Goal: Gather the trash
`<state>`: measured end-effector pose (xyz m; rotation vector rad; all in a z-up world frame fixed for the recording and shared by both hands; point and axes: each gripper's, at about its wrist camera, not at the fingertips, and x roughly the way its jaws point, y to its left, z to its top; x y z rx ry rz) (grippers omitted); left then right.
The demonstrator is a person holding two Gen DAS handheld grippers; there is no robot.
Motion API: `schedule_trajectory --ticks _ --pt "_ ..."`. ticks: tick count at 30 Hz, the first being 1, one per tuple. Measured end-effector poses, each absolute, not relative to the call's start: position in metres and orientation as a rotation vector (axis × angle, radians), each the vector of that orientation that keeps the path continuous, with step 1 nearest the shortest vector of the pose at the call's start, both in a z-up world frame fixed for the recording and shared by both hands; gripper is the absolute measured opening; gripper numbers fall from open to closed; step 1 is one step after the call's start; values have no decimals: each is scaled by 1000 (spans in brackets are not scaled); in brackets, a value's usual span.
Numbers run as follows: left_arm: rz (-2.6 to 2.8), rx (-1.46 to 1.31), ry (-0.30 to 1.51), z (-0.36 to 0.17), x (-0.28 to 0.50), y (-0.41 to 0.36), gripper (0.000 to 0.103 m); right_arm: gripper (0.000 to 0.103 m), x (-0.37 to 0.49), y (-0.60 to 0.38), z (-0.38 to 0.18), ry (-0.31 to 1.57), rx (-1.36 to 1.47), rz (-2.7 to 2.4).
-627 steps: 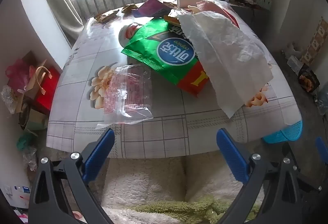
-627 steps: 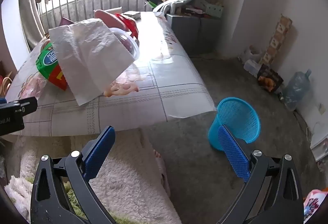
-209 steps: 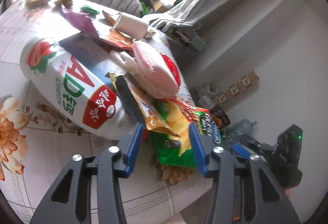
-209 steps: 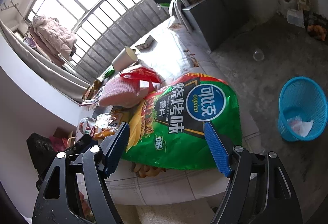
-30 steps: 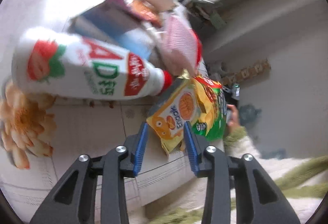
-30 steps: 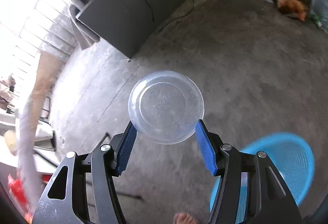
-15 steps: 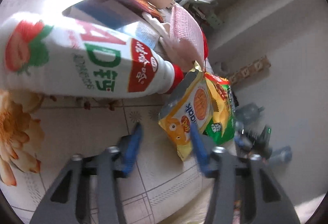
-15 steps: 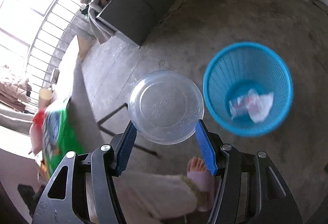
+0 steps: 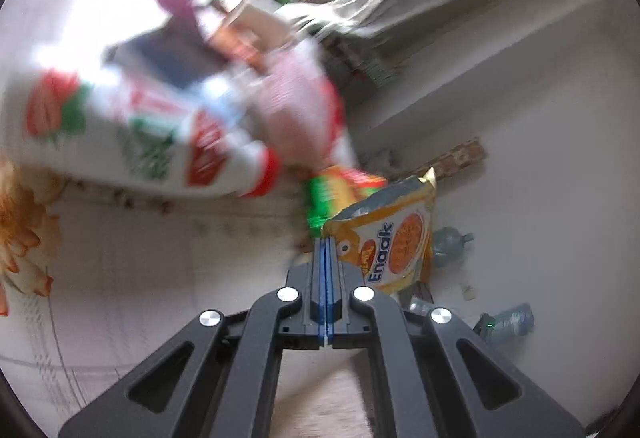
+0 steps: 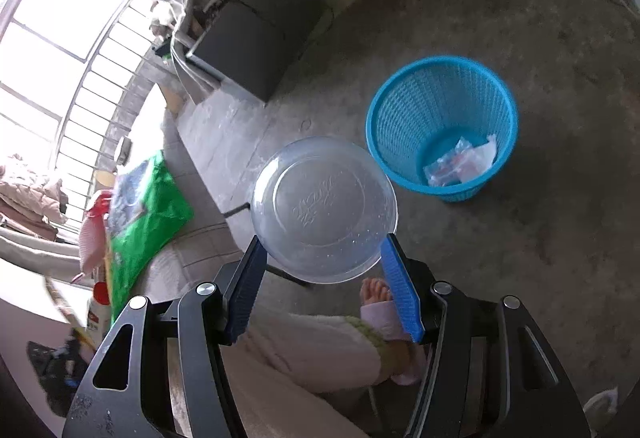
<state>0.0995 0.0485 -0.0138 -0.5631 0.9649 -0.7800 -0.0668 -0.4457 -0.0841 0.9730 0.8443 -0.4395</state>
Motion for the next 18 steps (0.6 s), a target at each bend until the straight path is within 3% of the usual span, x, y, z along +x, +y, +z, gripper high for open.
schedule_trajectory --ticks 5,10,14,18 --pt "-919 -457 837 52 71 6 0 55 -85 -447 -74 788 968 -468" --pt "-1068 -338 910 83 72 -114 0 55 -104 -458 -80 749 973 -518" --pt "-1122 -193 1017 74 67 -230 0 55 -116 -476 -93 725 1012 -564" --pt "-1050 -33 1116 30 73 -338 0 55 -125 -499 -104 706 1044 -616"
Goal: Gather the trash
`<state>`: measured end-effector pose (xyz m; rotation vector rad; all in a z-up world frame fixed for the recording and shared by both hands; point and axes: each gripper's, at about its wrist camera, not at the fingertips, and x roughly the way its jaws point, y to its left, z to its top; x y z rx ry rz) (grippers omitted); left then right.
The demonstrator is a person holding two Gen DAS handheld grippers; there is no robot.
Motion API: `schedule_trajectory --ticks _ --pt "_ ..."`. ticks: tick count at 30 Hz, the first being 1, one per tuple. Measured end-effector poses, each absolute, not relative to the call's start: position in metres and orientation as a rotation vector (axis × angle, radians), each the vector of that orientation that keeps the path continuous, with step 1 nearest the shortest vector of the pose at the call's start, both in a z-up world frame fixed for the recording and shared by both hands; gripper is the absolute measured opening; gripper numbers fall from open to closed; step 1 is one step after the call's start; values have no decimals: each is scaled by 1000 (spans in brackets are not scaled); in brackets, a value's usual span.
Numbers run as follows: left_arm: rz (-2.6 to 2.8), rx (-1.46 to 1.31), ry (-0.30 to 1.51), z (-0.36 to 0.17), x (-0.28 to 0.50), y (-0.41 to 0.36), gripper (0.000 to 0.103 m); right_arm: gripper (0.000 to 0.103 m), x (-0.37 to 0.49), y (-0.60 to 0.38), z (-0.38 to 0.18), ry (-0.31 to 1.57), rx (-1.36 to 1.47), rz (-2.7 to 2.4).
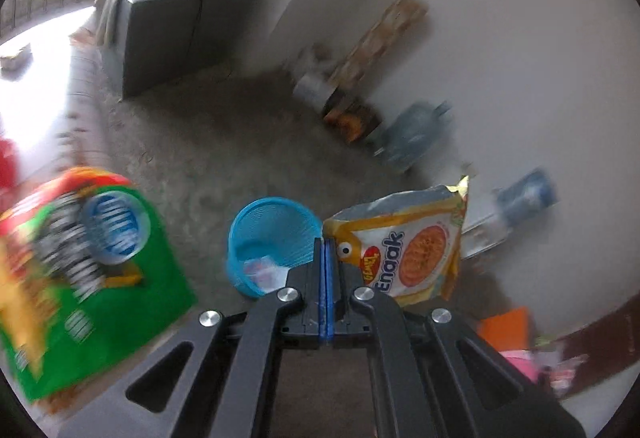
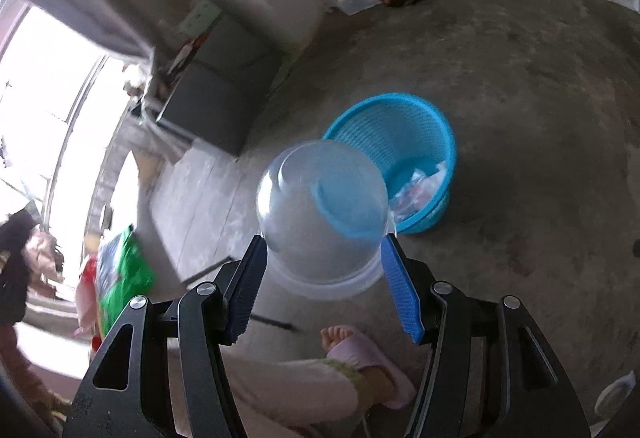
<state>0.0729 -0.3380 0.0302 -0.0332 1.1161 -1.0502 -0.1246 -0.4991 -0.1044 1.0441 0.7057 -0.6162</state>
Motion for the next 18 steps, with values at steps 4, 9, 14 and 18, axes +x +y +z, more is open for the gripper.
schedule_trajectory --ticks 4,9,14,18 --pt "-909 141 1191 -34 82 -423 0 51 -127 -524 -119 696 1068 -657" --pt "-818 235 1278 -110 96 -490 0 45 -107 -565 -161 695 1151 -652" --pt "-769 306 1366 -183 100 -524 4 44 -96 -587 -181 695 1172 -649" --pt "-701 302 1444 -202 98 -526 55 51 -115 -586 -185 690 1175 -662"
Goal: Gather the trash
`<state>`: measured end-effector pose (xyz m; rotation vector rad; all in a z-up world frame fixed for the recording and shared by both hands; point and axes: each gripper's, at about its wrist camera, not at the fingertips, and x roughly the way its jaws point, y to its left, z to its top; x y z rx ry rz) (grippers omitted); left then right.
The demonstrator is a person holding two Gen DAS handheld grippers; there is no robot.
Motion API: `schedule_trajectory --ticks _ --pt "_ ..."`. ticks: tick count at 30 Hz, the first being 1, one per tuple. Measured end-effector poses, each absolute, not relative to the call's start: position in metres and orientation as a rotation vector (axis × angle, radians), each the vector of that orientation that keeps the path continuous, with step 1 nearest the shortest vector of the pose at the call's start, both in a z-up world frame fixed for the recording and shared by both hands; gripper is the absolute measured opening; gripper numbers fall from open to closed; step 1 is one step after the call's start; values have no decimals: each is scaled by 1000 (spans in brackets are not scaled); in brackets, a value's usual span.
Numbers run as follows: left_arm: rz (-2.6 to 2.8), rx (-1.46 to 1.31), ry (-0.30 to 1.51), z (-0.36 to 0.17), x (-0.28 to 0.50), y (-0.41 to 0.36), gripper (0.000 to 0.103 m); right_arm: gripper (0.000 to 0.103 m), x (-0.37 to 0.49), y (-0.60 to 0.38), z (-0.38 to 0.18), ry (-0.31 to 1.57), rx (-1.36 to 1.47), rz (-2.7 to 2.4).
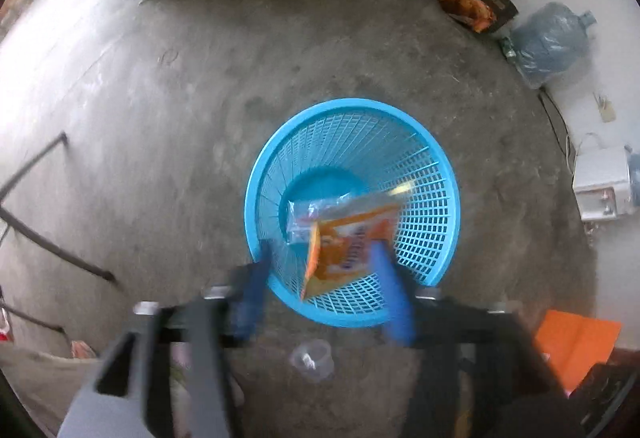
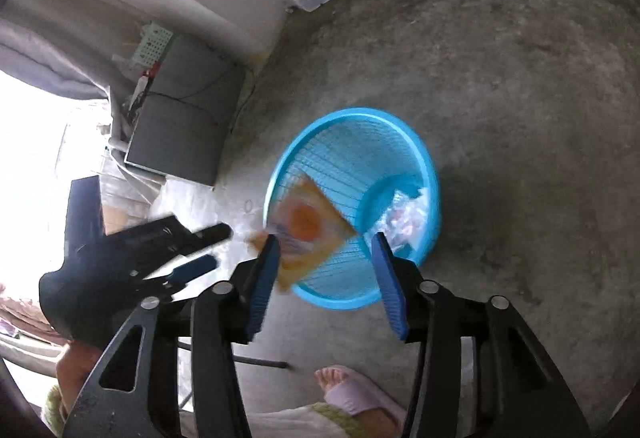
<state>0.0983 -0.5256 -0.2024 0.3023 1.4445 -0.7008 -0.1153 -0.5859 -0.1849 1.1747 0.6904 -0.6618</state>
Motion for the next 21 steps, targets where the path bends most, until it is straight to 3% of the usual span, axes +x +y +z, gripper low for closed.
schedule_trajectory --ticks 13,16,21 --pt "-845 282 1205 -82 58 -507 73 55 -233 -538 -245 886 1237 -800" --pt "-904 271 1198 -57 41 -494 77 61 -269 -516 -268 987 1250 -847" --pt "-1012 283 1219 -32 13 -462 80 61 -337 -473 -327 1179 1369 -908"
